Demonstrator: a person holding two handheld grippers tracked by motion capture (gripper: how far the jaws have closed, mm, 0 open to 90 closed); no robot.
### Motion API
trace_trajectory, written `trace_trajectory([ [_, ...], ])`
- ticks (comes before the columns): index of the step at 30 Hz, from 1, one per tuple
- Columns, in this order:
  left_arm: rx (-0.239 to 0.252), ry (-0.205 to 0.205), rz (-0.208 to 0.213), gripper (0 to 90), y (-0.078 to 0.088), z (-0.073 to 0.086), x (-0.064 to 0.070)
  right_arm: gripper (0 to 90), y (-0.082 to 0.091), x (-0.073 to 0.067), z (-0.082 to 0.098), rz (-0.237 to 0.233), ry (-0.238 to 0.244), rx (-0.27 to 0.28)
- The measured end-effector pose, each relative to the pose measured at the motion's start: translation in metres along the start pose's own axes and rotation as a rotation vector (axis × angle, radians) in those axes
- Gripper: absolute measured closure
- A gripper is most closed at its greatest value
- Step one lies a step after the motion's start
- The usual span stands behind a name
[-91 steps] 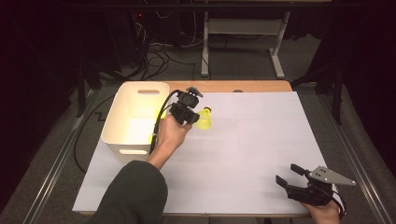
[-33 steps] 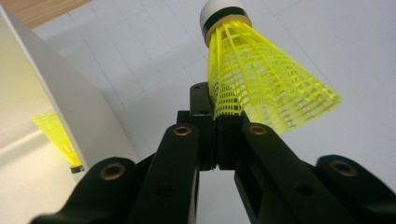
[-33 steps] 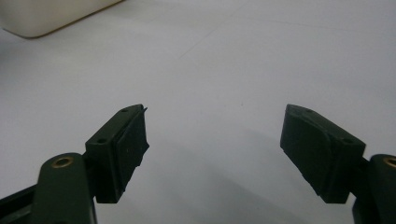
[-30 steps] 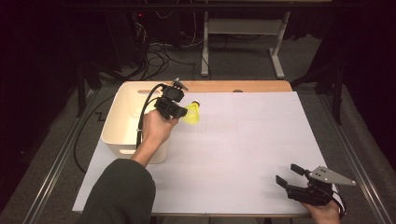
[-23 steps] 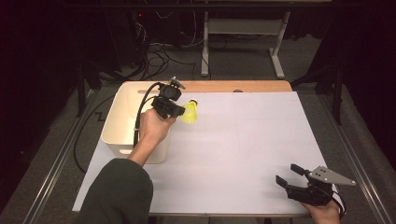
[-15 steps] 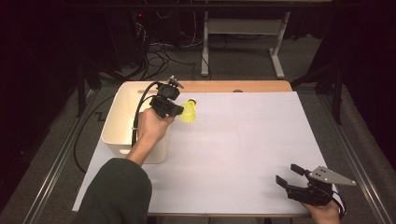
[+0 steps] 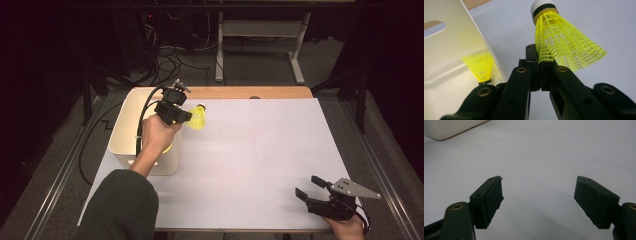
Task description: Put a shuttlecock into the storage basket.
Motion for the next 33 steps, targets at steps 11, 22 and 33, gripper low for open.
trace_trajectory([
  [11, 0.014, 0.021, 0.011, 88.8, 0.006, 0.001, -0.009, 23.2, 0.0, 0.0, 0.0, 0.0, 0.0, 0.0],
  [22, 0.02, 0.033, 0.008, 88.8, 0.009, 0.002, -0.015, 23.2, 0.0, 0.0, 0.0, 0.0, 0.0, 0.001],
  [33, 0.024, 0.041, 0.005, 88.8, 0.012, 0.004, -0.021, 23.2, 0.0, 0.0, 0.0, 0.0, 0.0, -0.001],
])
Point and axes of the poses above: each handheld gripper's, and its own axes: y roughly backward along the jaws, z roughly out of its underside, x roughly to its right, the point moved 3 cm from there along -y, roughly forward along the jaws, and after that the axes turned 9 degrees about y, right-handed, at the moved point
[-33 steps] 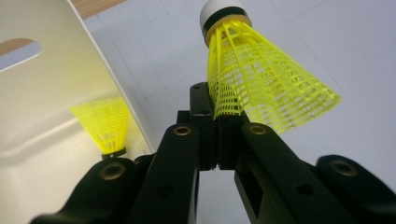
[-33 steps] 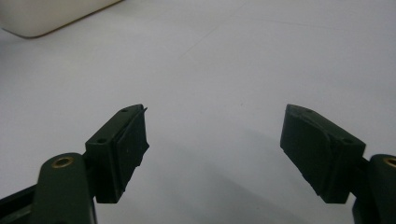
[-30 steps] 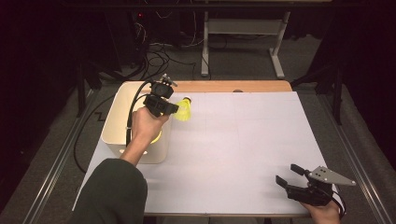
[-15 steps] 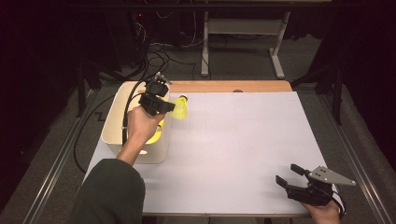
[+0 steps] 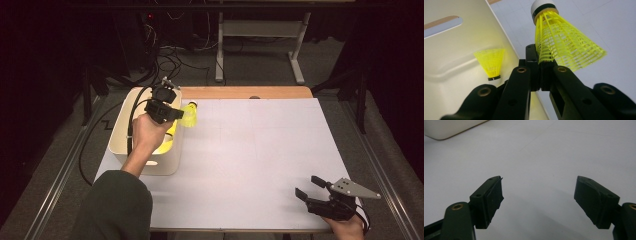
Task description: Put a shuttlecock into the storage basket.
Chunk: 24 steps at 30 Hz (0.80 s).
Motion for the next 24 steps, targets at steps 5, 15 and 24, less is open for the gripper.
trace_trajectory([
  [5, 0.0, 0.006, -0.002, 88.8, 0.002, 0.001, -0.003, 23.2, 0.0, 0.0, 0.0, 0.001, -0.003, 0.0],
  [15, 0.005, 0.017, -0.006, 88.8, 0.007, 0.003, -0.009, 23.2, 0.0, 0.0, 0.0, 0.002, 0.0, 0.0],
  [24, 0.015, 0.033, -0.012, 88.8, 0.012, 0.005, -0.016, 23.2, 0.0, 0.0, 0.0, 0.001, 0.001, 0.0],
])
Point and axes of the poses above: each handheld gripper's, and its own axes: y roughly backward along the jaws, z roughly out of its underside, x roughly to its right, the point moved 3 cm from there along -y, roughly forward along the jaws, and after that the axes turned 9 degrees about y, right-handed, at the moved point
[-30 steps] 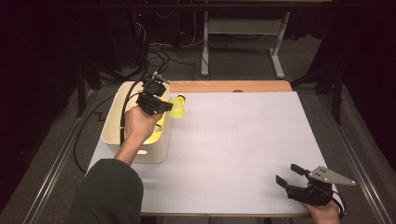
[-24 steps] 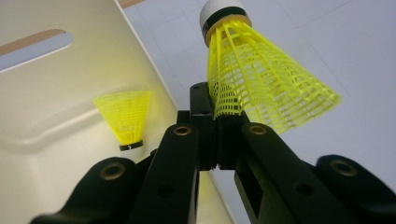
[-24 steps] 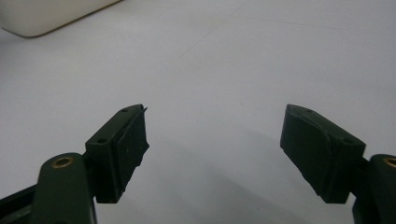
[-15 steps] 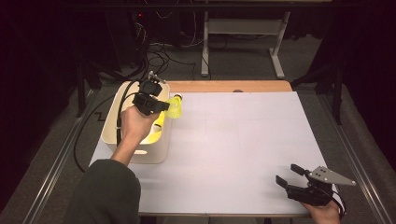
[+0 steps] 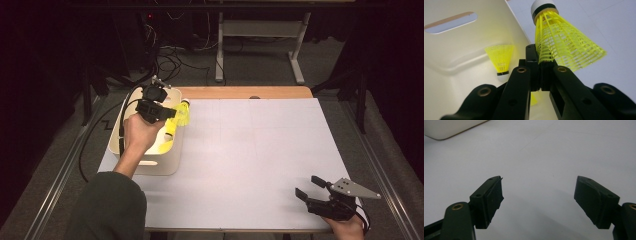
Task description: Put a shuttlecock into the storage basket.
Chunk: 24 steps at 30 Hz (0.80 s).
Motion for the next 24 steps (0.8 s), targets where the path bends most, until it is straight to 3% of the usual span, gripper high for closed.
trace_trajectory([
  [24, 0.018, 0.04, -0.012, 88.8, 0.008, 0.005, -0.02, 23.2, 0.0, 0.0, 0.0, -0.001, -0.001, 0.0],
])
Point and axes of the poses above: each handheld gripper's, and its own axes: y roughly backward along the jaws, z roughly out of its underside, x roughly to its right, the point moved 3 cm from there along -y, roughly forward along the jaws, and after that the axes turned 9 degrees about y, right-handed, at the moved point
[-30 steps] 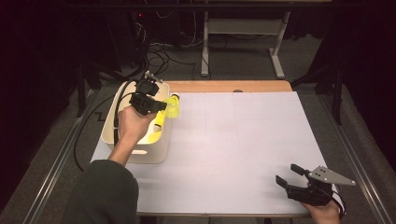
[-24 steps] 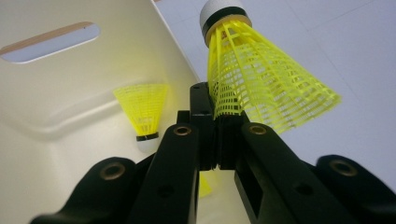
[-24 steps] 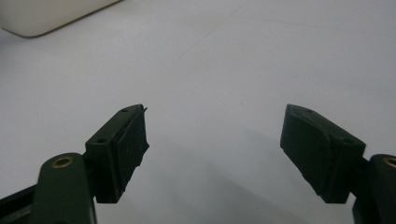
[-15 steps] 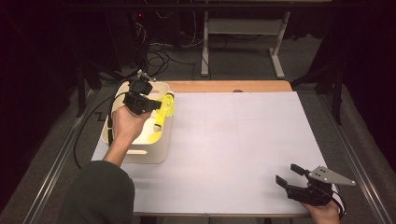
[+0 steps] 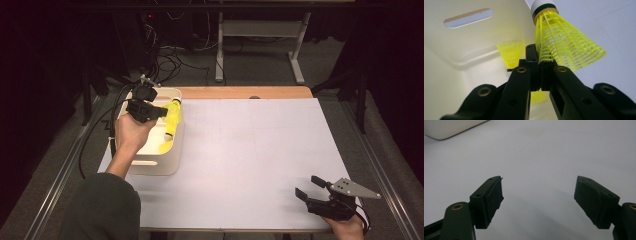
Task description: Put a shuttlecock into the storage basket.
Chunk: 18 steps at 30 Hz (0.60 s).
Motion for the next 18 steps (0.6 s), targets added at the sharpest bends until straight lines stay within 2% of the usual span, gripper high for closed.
trace_trajectory([
  [10, 0.006, 0.024, -0.003, 88.8, -0.004, 0.004, -0.01, 23.2, 0.0, 0.0, 0.0, 0.001, -0.002, -0.005],
  [13, 0.009, 0.039, -0.009, 88.8, -0.006, 0.005, -0.014, 23.2, 0.0, 0.0, 0.0, 0.001, -0.005, -0.003],
  [18, 0.006, 0.042, -0.023, 88.8, -0.009, 0.008, -0.018, 23.2, 0.0, 0.0, 0.0, 0.0, -0.001, -0.002],
])
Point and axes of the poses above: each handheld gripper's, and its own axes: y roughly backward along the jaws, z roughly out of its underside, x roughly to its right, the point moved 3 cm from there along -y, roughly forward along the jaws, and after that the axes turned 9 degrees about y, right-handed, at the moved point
